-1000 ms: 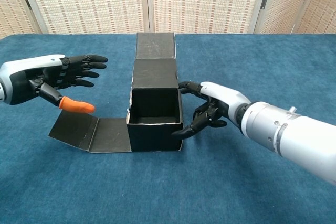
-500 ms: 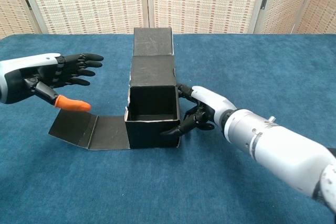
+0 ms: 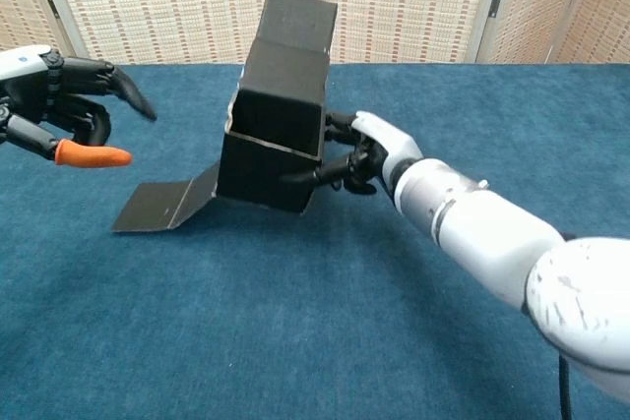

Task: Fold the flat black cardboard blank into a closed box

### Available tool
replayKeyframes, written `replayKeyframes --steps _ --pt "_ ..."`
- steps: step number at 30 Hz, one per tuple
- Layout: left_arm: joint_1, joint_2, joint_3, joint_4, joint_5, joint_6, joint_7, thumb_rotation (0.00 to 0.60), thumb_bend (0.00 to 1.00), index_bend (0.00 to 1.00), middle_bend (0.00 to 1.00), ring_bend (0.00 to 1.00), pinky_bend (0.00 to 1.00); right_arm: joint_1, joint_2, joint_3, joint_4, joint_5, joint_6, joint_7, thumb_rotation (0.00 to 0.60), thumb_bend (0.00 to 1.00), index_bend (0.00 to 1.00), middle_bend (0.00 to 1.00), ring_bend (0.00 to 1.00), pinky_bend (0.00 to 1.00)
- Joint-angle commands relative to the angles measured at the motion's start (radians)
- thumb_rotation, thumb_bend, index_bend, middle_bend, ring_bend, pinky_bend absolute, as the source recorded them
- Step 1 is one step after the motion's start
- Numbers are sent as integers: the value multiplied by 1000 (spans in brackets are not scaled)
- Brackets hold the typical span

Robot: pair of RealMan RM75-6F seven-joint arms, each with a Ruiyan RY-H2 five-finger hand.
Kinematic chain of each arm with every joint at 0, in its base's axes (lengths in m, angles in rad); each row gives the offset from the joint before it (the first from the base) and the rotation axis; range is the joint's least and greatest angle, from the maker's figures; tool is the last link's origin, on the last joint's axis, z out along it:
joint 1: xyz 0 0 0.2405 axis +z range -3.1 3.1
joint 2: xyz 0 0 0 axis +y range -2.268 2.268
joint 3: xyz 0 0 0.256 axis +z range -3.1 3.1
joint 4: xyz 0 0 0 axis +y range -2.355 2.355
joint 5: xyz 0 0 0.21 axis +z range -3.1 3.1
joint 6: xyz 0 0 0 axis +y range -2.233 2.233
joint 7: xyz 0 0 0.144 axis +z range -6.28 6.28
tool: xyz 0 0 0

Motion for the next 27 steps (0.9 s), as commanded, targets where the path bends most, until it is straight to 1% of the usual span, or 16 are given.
replayKeyframes --steps 1,5,7,9,12,16,17,20,21,23,26,27 --pt "-10 38 64 -25 117 0 -56 600 225 585 569 839 903 14 61 69 -81 15 -49 54 600 94 480 560 744 1000" --pt "-50 24 123 -3 212 -45 -47 600 233 578 561 844 905 8 121 106 -170 46 -72 79 600 94 480 560 744 1000" --pt "-70 -4 139 22 227 -77 -17 600 234 558 555 844 905 -3 156 113 -222 64 -84 90 600 94 480 560 744 1000" --pt "-80 -36 138 51 216 -100 22 600 235 526 543 842 904 -15 189 111 -266 77 -93 96 600 94 480 560 744 1000" --pt "-79 -96 103 117 164 -102 111 600 237 480 510 825 902 -41 242 94 -331 90 -103 102 600 94 479 560 744 1000" --pt "-60 -164 48 197 92 -54 216 600 238 435 478 814 900 -76 297 65 -390 87 -112 123 600 93 480 558 744 1000" --pt "-54 -176 37 216 81 -37 239 600 238 420 467 812 900 -83 306 58 -399 84 -115 130 600 94 480 558 744 1000" --pt "-29 -227 -3 295 61 59 326 600 238 387 442 805 901 -110 335 29 -425 58 -121 154 600 93 480 554 744 1000" --pt "-21 -240 -11 311 61 88 340 600 246 380 434 802 901 -116 339 21 -428 47 -119 159 600 93 480 553 744 1000" --pt "-15 -250 -15 324 63 111 347 600 253 375 430 801 901 -121 343 15 -430 37 -118 163 600 93 480 552 744 1000" --pt "-1 -264 -26 346 73 175 347 600 289 373 427 800 901 -130 349 -4 -429 9 -113 171 600 92 480 548 744 1000" --pt "5 -257 -33 348 99 231 344 600 299 374 427 800 901 -135 351 -24 -427 -8 -116 175 600 92 480 548 744 1000"
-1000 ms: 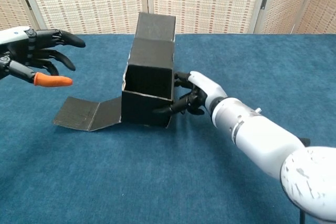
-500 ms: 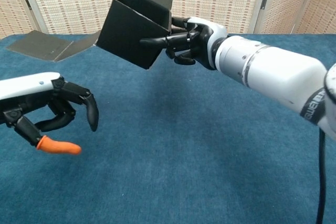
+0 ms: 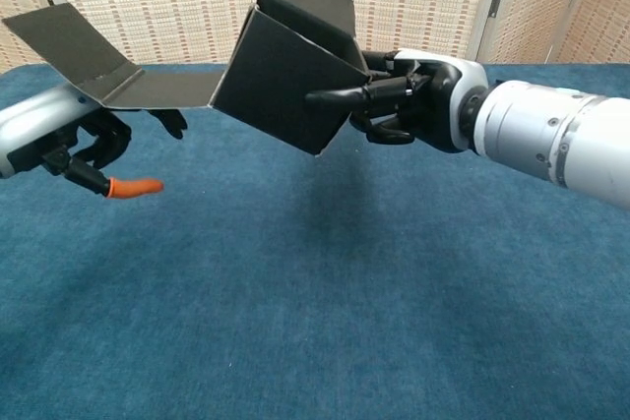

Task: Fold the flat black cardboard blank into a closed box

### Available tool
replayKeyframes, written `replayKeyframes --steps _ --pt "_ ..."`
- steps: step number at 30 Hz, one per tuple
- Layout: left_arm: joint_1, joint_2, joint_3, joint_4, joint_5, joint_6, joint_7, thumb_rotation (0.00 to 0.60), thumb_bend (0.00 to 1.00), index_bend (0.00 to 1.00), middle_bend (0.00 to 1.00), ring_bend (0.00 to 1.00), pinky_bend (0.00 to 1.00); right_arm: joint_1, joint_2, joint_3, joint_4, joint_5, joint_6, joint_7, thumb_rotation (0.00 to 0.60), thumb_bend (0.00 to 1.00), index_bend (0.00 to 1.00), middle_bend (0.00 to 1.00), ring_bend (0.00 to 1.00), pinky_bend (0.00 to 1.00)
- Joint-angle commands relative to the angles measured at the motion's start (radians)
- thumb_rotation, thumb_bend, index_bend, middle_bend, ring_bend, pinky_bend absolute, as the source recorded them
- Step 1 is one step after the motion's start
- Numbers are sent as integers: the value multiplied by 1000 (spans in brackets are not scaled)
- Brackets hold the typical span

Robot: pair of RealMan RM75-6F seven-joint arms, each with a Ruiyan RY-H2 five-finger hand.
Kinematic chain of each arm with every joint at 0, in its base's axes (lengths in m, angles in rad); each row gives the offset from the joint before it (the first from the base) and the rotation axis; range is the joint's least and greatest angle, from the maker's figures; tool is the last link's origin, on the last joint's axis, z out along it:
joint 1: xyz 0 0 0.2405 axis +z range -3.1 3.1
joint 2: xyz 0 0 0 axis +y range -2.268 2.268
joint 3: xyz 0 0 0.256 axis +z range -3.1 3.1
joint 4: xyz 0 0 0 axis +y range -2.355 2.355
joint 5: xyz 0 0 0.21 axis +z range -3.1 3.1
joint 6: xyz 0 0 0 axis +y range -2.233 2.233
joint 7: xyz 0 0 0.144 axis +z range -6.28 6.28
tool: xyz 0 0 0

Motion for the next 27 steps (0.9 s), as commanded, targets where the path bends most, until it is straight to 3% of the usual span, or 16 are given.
replayKeyframes --steps 1,13,27 --pt "23 -7 -22 22 39 111 5 600 302 374 427 800 901 -13 6 -35 3 -38 -1 13 600 92 480 547 744 1000" --pt "-25 53 -21 -81 108 138 1 600 304 380 428 797 900 -13 -28 -85 47 -141 28 61 600 92 480 541 744 1000" --pt "-97 55 2 -41 214 150 47 600 304 399 429 790 889 13 -58 -125 95 -179 39 51 600 92 480 540 743 1000"
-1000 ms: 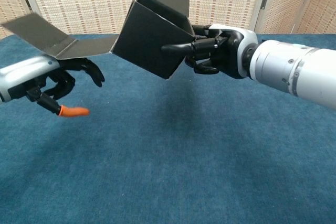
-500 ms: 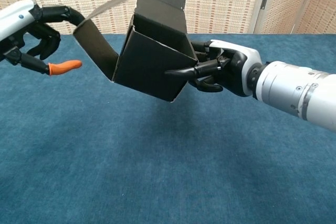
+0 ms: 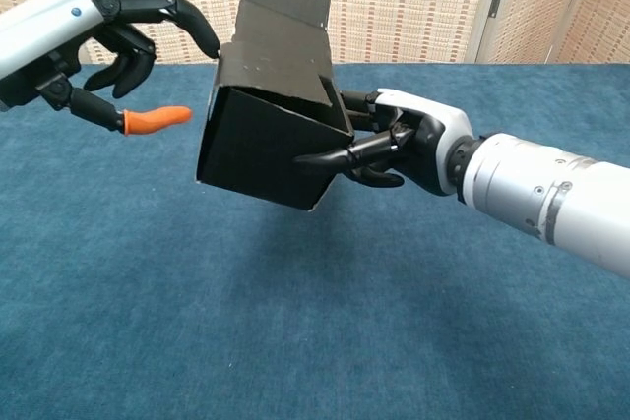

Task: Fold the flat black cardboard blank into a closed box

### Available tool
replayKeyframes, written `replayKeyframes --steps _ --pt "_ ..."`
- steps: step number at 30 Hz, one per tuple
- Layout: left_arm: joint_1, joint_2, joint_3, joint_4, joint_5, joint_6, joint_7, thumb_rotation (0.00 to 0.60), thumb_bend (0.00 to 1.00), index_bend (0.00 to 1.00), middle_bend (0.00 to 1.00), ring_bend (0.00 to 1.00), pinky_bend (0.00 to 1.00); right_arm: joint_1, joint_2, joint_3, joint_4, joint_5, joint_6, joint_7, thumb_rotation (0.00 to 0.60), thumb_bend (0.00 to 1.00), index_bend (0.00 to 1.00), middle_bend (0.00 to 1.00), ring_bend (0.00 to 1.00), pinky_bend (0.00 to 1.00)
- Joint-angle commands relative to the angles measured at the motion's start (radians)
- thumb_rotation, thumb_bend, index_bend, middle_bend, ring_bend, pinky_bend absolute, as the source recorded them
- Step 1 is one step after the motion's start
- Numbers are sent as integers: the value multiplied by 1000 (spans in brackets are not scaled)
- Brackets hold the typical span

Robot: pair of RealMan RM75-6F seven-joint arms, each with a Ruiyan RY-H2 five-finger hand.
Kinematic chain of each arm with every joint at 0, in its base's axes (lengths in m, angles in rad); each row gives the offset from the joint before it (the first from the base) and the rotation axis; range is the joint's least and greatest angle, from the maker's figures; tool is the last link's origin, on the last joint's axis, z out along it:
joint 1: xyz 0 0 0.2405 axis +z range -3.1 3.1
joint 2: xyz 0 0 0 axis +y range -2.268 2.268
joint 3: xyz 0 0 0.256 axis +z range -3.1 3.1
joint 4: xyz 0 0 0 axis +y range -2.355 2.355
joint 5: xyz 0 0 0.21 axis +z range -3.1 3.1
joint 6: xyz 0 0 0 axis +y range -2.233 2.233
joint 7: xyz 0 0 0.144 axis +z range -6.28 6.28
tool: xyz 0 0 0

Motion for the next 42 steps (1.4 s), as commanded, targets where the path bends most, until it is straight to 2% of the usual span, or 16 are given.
replayKeyframes --steps 1,15,27,37,42 --pt "-19 1 15 30 35 9 14 600 303 402 430 790 888 7 -1 -7 9 3 0 -14 600 92 480 540 744 1000" --pt "-59 -18 73 145 86 -5 54 600 303 404 430 786 880 40 -37 -40 68 25 9 -99 600 92 480 538 743 1000" --pt "-52 -189 119 415 94 47 3 600 304 406 430 781 880 79 -133 -58 195 64 31 -212 600 93 480 535 743 1000" --pt "-39 -318 146 663 92 113 -19 600 305 323 238 720 872 102 -207 -66 310 89 8 -252 600 94 480 533 743 1000" --pt "-37 -361 151 747 83 148 -43 600 305 314 212 702 872 107 -225 -64 344 97 -7 -260 600 94 480 533 743 1000"
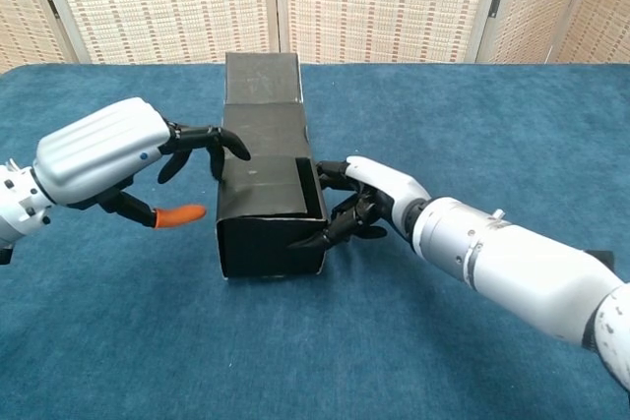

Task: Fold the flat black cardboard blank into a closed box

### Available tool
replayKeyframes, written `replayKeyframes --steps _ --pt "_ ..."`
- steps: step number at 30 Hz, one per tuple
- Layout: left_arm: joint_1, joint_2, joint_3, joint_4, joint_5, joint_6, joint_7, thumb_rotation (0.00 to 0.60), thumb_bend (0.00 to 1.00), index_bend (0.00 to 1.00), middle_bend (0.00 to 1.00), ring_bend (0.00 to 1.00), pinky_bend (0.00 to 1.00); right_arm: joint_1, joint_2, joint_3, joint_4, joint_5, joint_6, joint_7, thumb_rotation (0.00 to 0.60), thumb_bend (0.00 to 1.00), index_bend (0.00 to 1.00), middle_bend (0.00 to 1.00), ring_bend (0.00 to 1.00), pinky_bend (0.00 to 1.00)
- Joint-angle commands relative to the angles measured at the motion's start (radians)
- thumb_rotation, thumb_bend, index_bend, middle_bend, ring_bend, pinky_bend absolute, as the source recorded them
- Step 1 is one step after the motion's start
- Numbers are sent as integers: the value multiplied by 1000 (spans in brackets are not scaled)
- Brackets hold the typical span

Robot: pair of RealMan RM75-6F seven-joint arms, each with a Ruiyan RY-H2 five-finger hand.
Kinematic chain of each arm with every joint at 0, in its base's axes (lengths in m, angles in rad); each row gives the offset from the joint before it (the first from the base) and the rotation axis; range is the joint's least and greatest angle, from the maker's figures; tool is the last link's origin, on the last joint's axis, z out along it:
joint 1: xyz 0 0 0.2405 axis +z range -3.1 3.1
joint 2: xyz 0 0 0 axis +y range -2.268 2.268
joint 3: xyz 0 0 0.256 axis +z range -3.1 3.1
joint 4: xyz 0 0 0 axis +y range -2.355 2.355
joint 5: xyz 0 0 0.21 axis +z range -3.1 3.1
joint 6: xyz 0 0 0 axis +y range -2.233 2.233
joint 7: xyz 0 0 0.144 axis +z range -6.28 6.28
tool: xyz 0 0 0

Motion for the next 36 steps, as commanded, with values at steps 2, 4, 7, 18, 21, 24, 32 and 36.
replayKeyframes --steps 2,4,7,18,21,24,32,36 --pt "3 -37 11 65 -7 32 -20 600 305 314 213 702 872 4 -11 3 18 5 -9 -6 600 94 480 532 743 1000" --pt "3 -47 18 90 -8 37 -25 600 305 319 215 702 871 6 -14 4 24 5 -14 -9 600 94 480 532 743 1000" --pt "6 -59 29 115 -13 34 -41 600 305 353 231 701 868 6 -17 7 30 8 -20 -10 600 94 479 532 744 1000" --pt "-11 -78 68 151 -13 12 -75 600 305 445 376 701 856 6 -36 7 50 8 -31 -18 600 93 480 531 743 1000" --pt "-20 -73 79 150 -11 -3 -76 600 305 461 405 701 856 4 -40 7 53 2 -28 -20 600 94 480 530 743 1000" --pt "-26 -67 85 139 -17 -23 -87 600 306 469 425 701 854 2 -42 6 55 -4 -27 -19 600 94 480 530 743 1000" --pt "-36 -61 103 122 -23 -64 -79 600 305 476 438 702 851 -3 -44 6 60 -13 -31 -13 600 94 479 530 743 1000" --pt "-41 -59 114 121 -22 -86 -63 600 305 482 442 701 850 -6 -44 4 57 -18 -35 -8 600 93 480 529 743 1000"
